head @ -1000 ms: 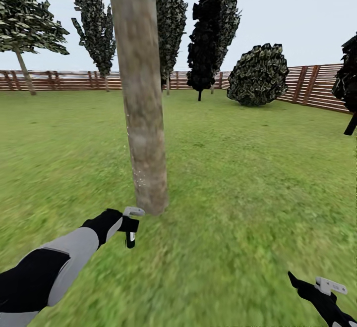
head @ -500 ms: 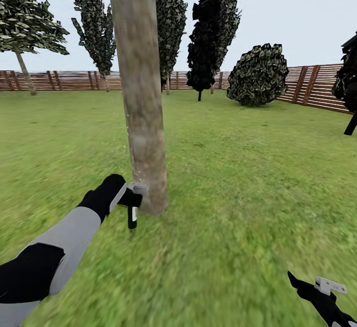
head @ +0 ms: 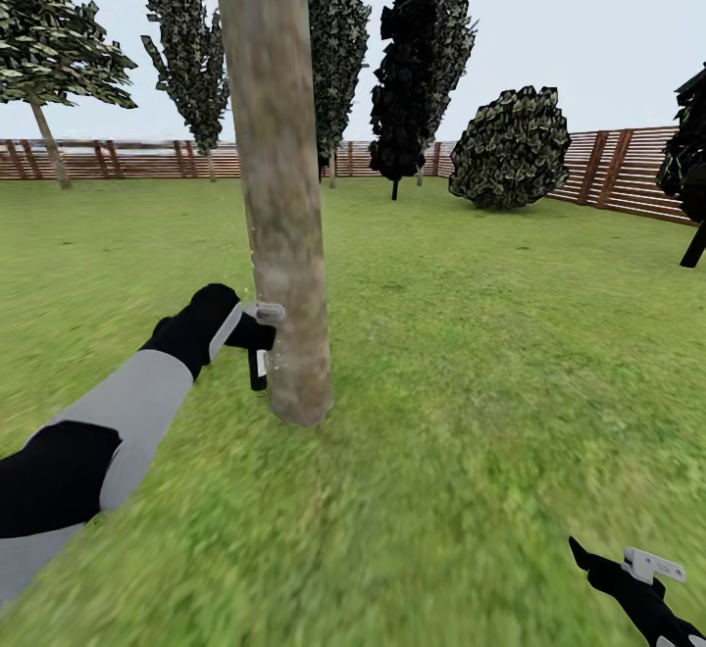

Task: In the garden, pick up the pesticide atomizer on the floor and spray pesticide onto both trees until each tree trunk is fully covered.

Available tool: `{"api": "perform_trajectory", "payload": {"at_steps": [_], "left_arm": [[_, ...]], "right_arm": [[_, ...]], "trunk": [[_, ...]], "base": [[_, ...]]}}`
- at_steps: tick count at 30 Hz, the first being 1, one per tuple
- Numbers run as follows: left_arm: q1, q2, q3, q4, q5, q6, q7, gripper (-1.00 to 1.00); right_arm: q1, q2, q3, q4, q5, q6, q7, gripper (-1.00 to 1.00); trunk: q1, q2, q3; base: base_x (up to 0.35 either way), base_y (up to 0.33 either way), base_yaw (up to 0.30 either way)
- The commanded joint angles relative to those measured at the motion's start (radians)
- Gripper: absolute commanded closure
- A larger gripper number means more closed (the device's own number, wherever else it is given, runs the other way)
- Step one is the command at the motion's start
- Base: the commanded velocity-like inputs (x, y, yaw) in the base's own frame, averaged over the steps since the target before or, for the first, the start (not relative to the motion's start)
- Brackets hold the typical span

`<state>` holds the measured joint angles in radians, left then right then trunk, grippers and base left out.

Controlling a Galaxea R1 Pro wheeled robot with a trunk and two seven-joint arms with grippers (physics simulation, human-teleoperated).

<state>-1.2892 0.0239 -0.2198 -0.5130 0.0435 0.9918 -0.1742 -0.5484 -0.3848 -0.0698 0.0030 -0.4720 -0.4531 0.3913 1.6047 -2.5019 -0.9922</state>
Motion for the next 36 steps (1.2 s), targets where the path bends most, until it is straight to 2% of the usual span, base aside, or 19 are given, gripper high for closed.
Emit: {"api": "perform_trajectory", "payload": {"at_steps": [1, 3, 7, 12, 13, 15, 17, 19, 23, 29, 36], "left_arm": [[-0.009, 0.009, -0.007, 0.005, 0.009, 0.004, -0.001, 1.00], [-0.018, 0.017, -0.007, 0.016, 0.009, 0.004, -0.001, 1.00], [-0.044, 0.015, -0.007, 0.022, 0.009, 0.004, -0.001, 1.00], [-0.137, 0.010, -0.006, 0.081, 0.010, 0.008, -0.001, 1.00], [-0.175, 0.006, -0.006, 0.108, 0.010, 0.008, -0.001, 1.00], [-0.228, -0.002, -0.006, 0.142, 0.011, 0.008, -0.001, 1.00], [-0.259, -0.011, -0.007, 0.152, 0.011, 0.008, -0.001, 1.00], [-0.303, -0.043, -0.007, 0.175, 0.012, 0.008, -0.001, 1.00], [-0.372, -0.074, -0.007, 0.220, 0.012, 0.008, -0.001, 1.00], [-0.483, -0.073, -0.007, 0.329, 0.011, 0.008, -0.001, 1.00], [-0.539, -0.070, -0.010, 0.392, 0.008, 0.008, -0.001, 1.00]], "right_arm": [[-0.001, 0.000, -0.007, 0.002, -0.003, -0.001, 0.009, -1.00], [-0.001, 0.000, -0.007, 0.002, -0.003, -0.001, 0.009, -1.00], [-0.001, 0.000, -0.007, 0.002, -0.003, -0.001, 0.009, -1.00], [-0.001, 0.000, -0.007, 0.002, -0.003, -0.001, 0.009, -1.00], [-0.001, 0.000, -0.007, 0.002, -0.003, -0.001, 0.009, -1.00], [-0.001, 0.000, -0.007, 0.002, -0.003, -0.001, 0.009, -1.00], [-0.001, 0.000, -0.007, 0.002, -0.004, -0.001, 0.009, -1.00], [-0.001, 0.000, -0.007, 0.002, -0.003, -0.001, 0.009, -1.00], [-0.001, 0.000, -0.007, 0.002, -0.003, -0.001, 0.009, -1.00], [-0.001, 0.000, -0.007, 0.002, -0.003, -0.001, 0.009, -1.00], [-0.001, 0.000, -0.007, 0.002, -0.003, -0.001, 0.009, -1.00]], "trunk": [[0.000, 0.000, -0.001], [0.000, 0.000, -0.001], [0.000, 0.000, -0.001], [0.000, 0.000, -0.001], [0.000, 0.000, -0.001], [0.000, 0.000, -0.001], [0.000, 0.000, -0.001], [0.000, 0.000, -0.001], [0.000, 0.000, -0.001], [0.000, 0.000, -0.001], [0.000, 0.000, -0.001]], "base": [[0.000, 0.000, 0.000], [0.000, 0.000, 0.000], [0.000, 0.000, 0.000], [0.000, 0.000, 0.000], [0.000, 0.000, 0.000], [0.000, 0.000, 0.000], [0.000, 0.000, 0.000], [0.000, 0.000, 0.000], [0.000, 0.000, 0.000], [0.000, 0.000, -0.114], [0.000, 0.000, -0.039]]}}
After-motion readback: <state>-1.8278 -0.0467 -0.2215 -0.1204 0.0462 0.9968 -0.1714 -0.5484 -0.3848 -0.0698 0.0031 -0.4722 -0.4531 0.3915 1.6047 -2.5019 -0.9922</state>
